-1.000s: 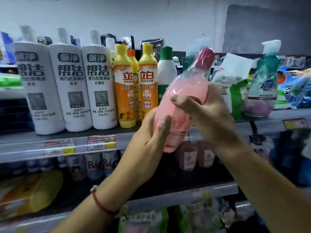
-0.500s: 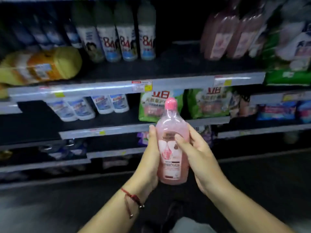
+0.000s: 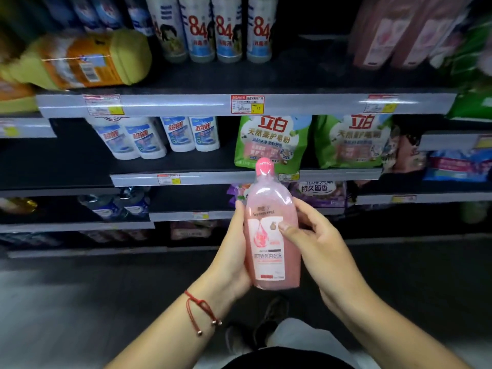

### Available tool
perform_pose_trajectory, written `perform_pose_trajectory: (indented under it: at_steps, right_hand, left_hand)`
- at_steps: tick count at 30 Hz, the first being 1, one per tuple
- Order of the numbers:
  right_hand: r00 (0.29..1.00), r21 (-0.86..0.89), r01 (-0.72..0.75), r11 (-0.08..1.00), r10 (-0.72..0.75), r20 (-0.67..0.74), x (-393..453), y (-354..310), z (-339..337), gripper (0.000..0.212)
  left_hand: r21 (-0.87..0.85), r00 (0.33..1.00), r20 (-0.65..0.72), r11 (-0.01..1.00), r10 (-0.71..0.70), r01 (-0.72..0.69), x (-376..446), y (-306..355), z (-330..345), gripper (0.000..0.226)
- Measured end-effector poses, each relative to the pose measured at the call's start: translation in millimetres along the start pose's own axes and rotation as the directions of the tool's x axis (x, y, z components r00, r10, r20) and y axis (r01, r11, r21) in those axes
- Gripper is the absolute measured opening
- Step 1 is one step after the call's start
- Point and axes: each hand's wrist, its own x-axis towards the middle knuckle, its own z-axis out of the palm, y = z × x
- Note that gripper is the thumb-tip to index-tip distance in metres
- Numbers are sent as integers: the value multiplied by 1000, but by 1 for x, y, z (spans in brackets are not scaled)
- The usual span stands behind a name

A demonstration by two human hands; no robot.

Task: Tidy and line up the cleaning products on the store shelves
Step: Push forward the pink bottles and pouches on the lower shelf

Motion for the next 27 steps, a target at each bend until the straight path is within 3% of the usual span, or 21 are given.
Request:
perform_pose_trajectory:
  at_steps: [5,9,10,13,16,21,25,27]
  right_hand:
    - [989,207,-147,967,141,43,-1,11,-3,32]
    - [970,439,-224,870,242,15,0,22,2,31]
    - [958,490,-261,832,285,28,2,21,3,35]
    - [935,622,-274,733,355,-7,2,21,-8,42]
    - [926,679,-255,688,376,-33,0,20,-12,47]
    - [938,698,-251,670,348,3,3,19,-35,46]
    - [953,614,-216,760,300,-37,9,13,-64,43]
    - [963,572,-154,806,252,-95,14,9,-82,46]
  left_hand:
    - [192,993,35,975,111,-116,-19,-4,12,64]
    - [497,954,-12,830,300,-254,-30,-17,31,53]
    - [603,937,11,745,350,-286,-32,-18,32,57]
    - [892,919,180,335,352,-303,-42,-23,44,86]
    - [929,879,282,121,384,-351,-46,-21,49,92]
    - [909,852,340,93,398,-406,-40,-26,59,96]
    - [841,882,322,324,344,-434,-17,-29,71,93]
    - [803,876,356,374,324,-464,-5,-31,80,82]
